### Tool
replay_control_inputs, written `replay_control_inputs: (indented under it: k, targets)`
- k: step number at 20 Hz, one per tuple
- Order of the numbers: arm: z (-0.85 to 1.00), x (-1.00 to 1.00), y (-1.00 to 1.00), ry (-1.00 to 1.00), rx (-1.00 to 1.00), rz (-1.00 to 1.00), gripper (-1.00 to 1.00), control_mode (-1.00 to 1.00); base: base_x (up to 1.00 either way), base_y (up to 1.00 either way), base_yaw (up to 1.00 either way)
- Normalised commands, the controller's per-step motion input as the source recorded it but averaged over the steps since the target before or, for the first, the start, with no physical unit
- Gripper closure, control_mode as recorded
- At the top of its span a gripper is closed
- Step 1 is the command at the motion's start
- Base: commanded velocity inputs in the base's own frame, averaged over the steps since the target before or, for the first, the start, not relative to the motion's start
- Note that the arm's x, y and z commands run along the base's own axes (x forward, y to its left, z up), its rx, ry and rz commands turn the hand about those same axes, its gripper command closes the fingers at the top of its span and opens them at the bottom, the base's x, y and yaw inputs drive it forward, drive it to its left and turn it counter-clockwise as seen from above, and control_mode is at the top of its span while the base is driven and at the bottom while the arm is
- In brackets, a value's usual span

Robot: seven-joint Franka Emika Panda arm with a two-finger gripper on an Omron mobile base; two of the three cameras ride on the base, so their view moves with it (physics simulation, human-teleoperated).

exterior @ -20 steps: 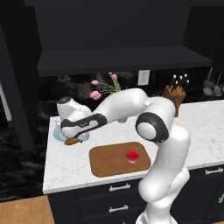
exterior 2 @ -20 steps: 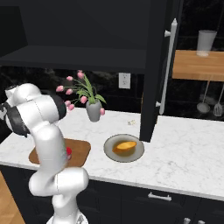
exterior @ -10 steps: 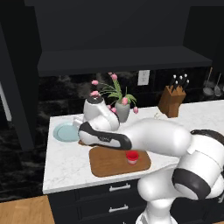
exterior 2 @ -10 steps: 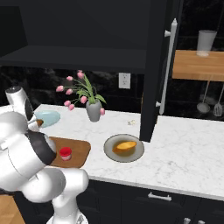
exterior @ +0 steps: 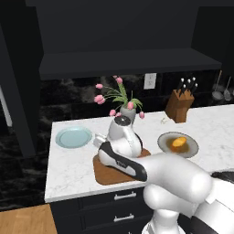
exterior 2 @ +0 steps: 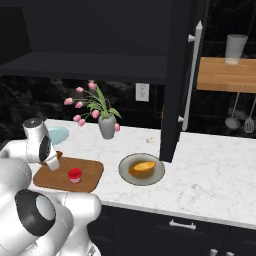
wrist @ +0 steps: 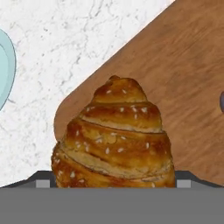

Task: From the different types of pastries on the counter, select a croissant and place it on the cutting board. Then retrieve a jar of jam from the cabinet and place it alongside the croissant on the cutting board.

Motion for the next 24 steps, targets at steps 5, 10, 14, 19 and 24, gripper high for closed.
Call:
replay_control_inputs:
  k: [5,10,14,19,24]
  targets:
    - [-0.36,0.0,0.0,0.05,-0.01,0.0,1.0,-1.0,0.0,0.0,0.0]
    - [-0.84,0.01,0.0,0.16,-0.13,0.0,1.0,-1.0,0.0,0.0,0.0]
    - [-0.27,0.11,0.0,0.03,0.0,0.0,-1.0,-1.0,0.0,0.0,0.0]
    - [-0.04,-0.01,-0.14,0.01,0.06,0.0,-1.0,-1.0,0.0,0.0,0.0]
    - [-0.07,-0.35,-0.35,0.0,0.05,-0.02,-1.0,-1.0,0.0,0.0,0.0]
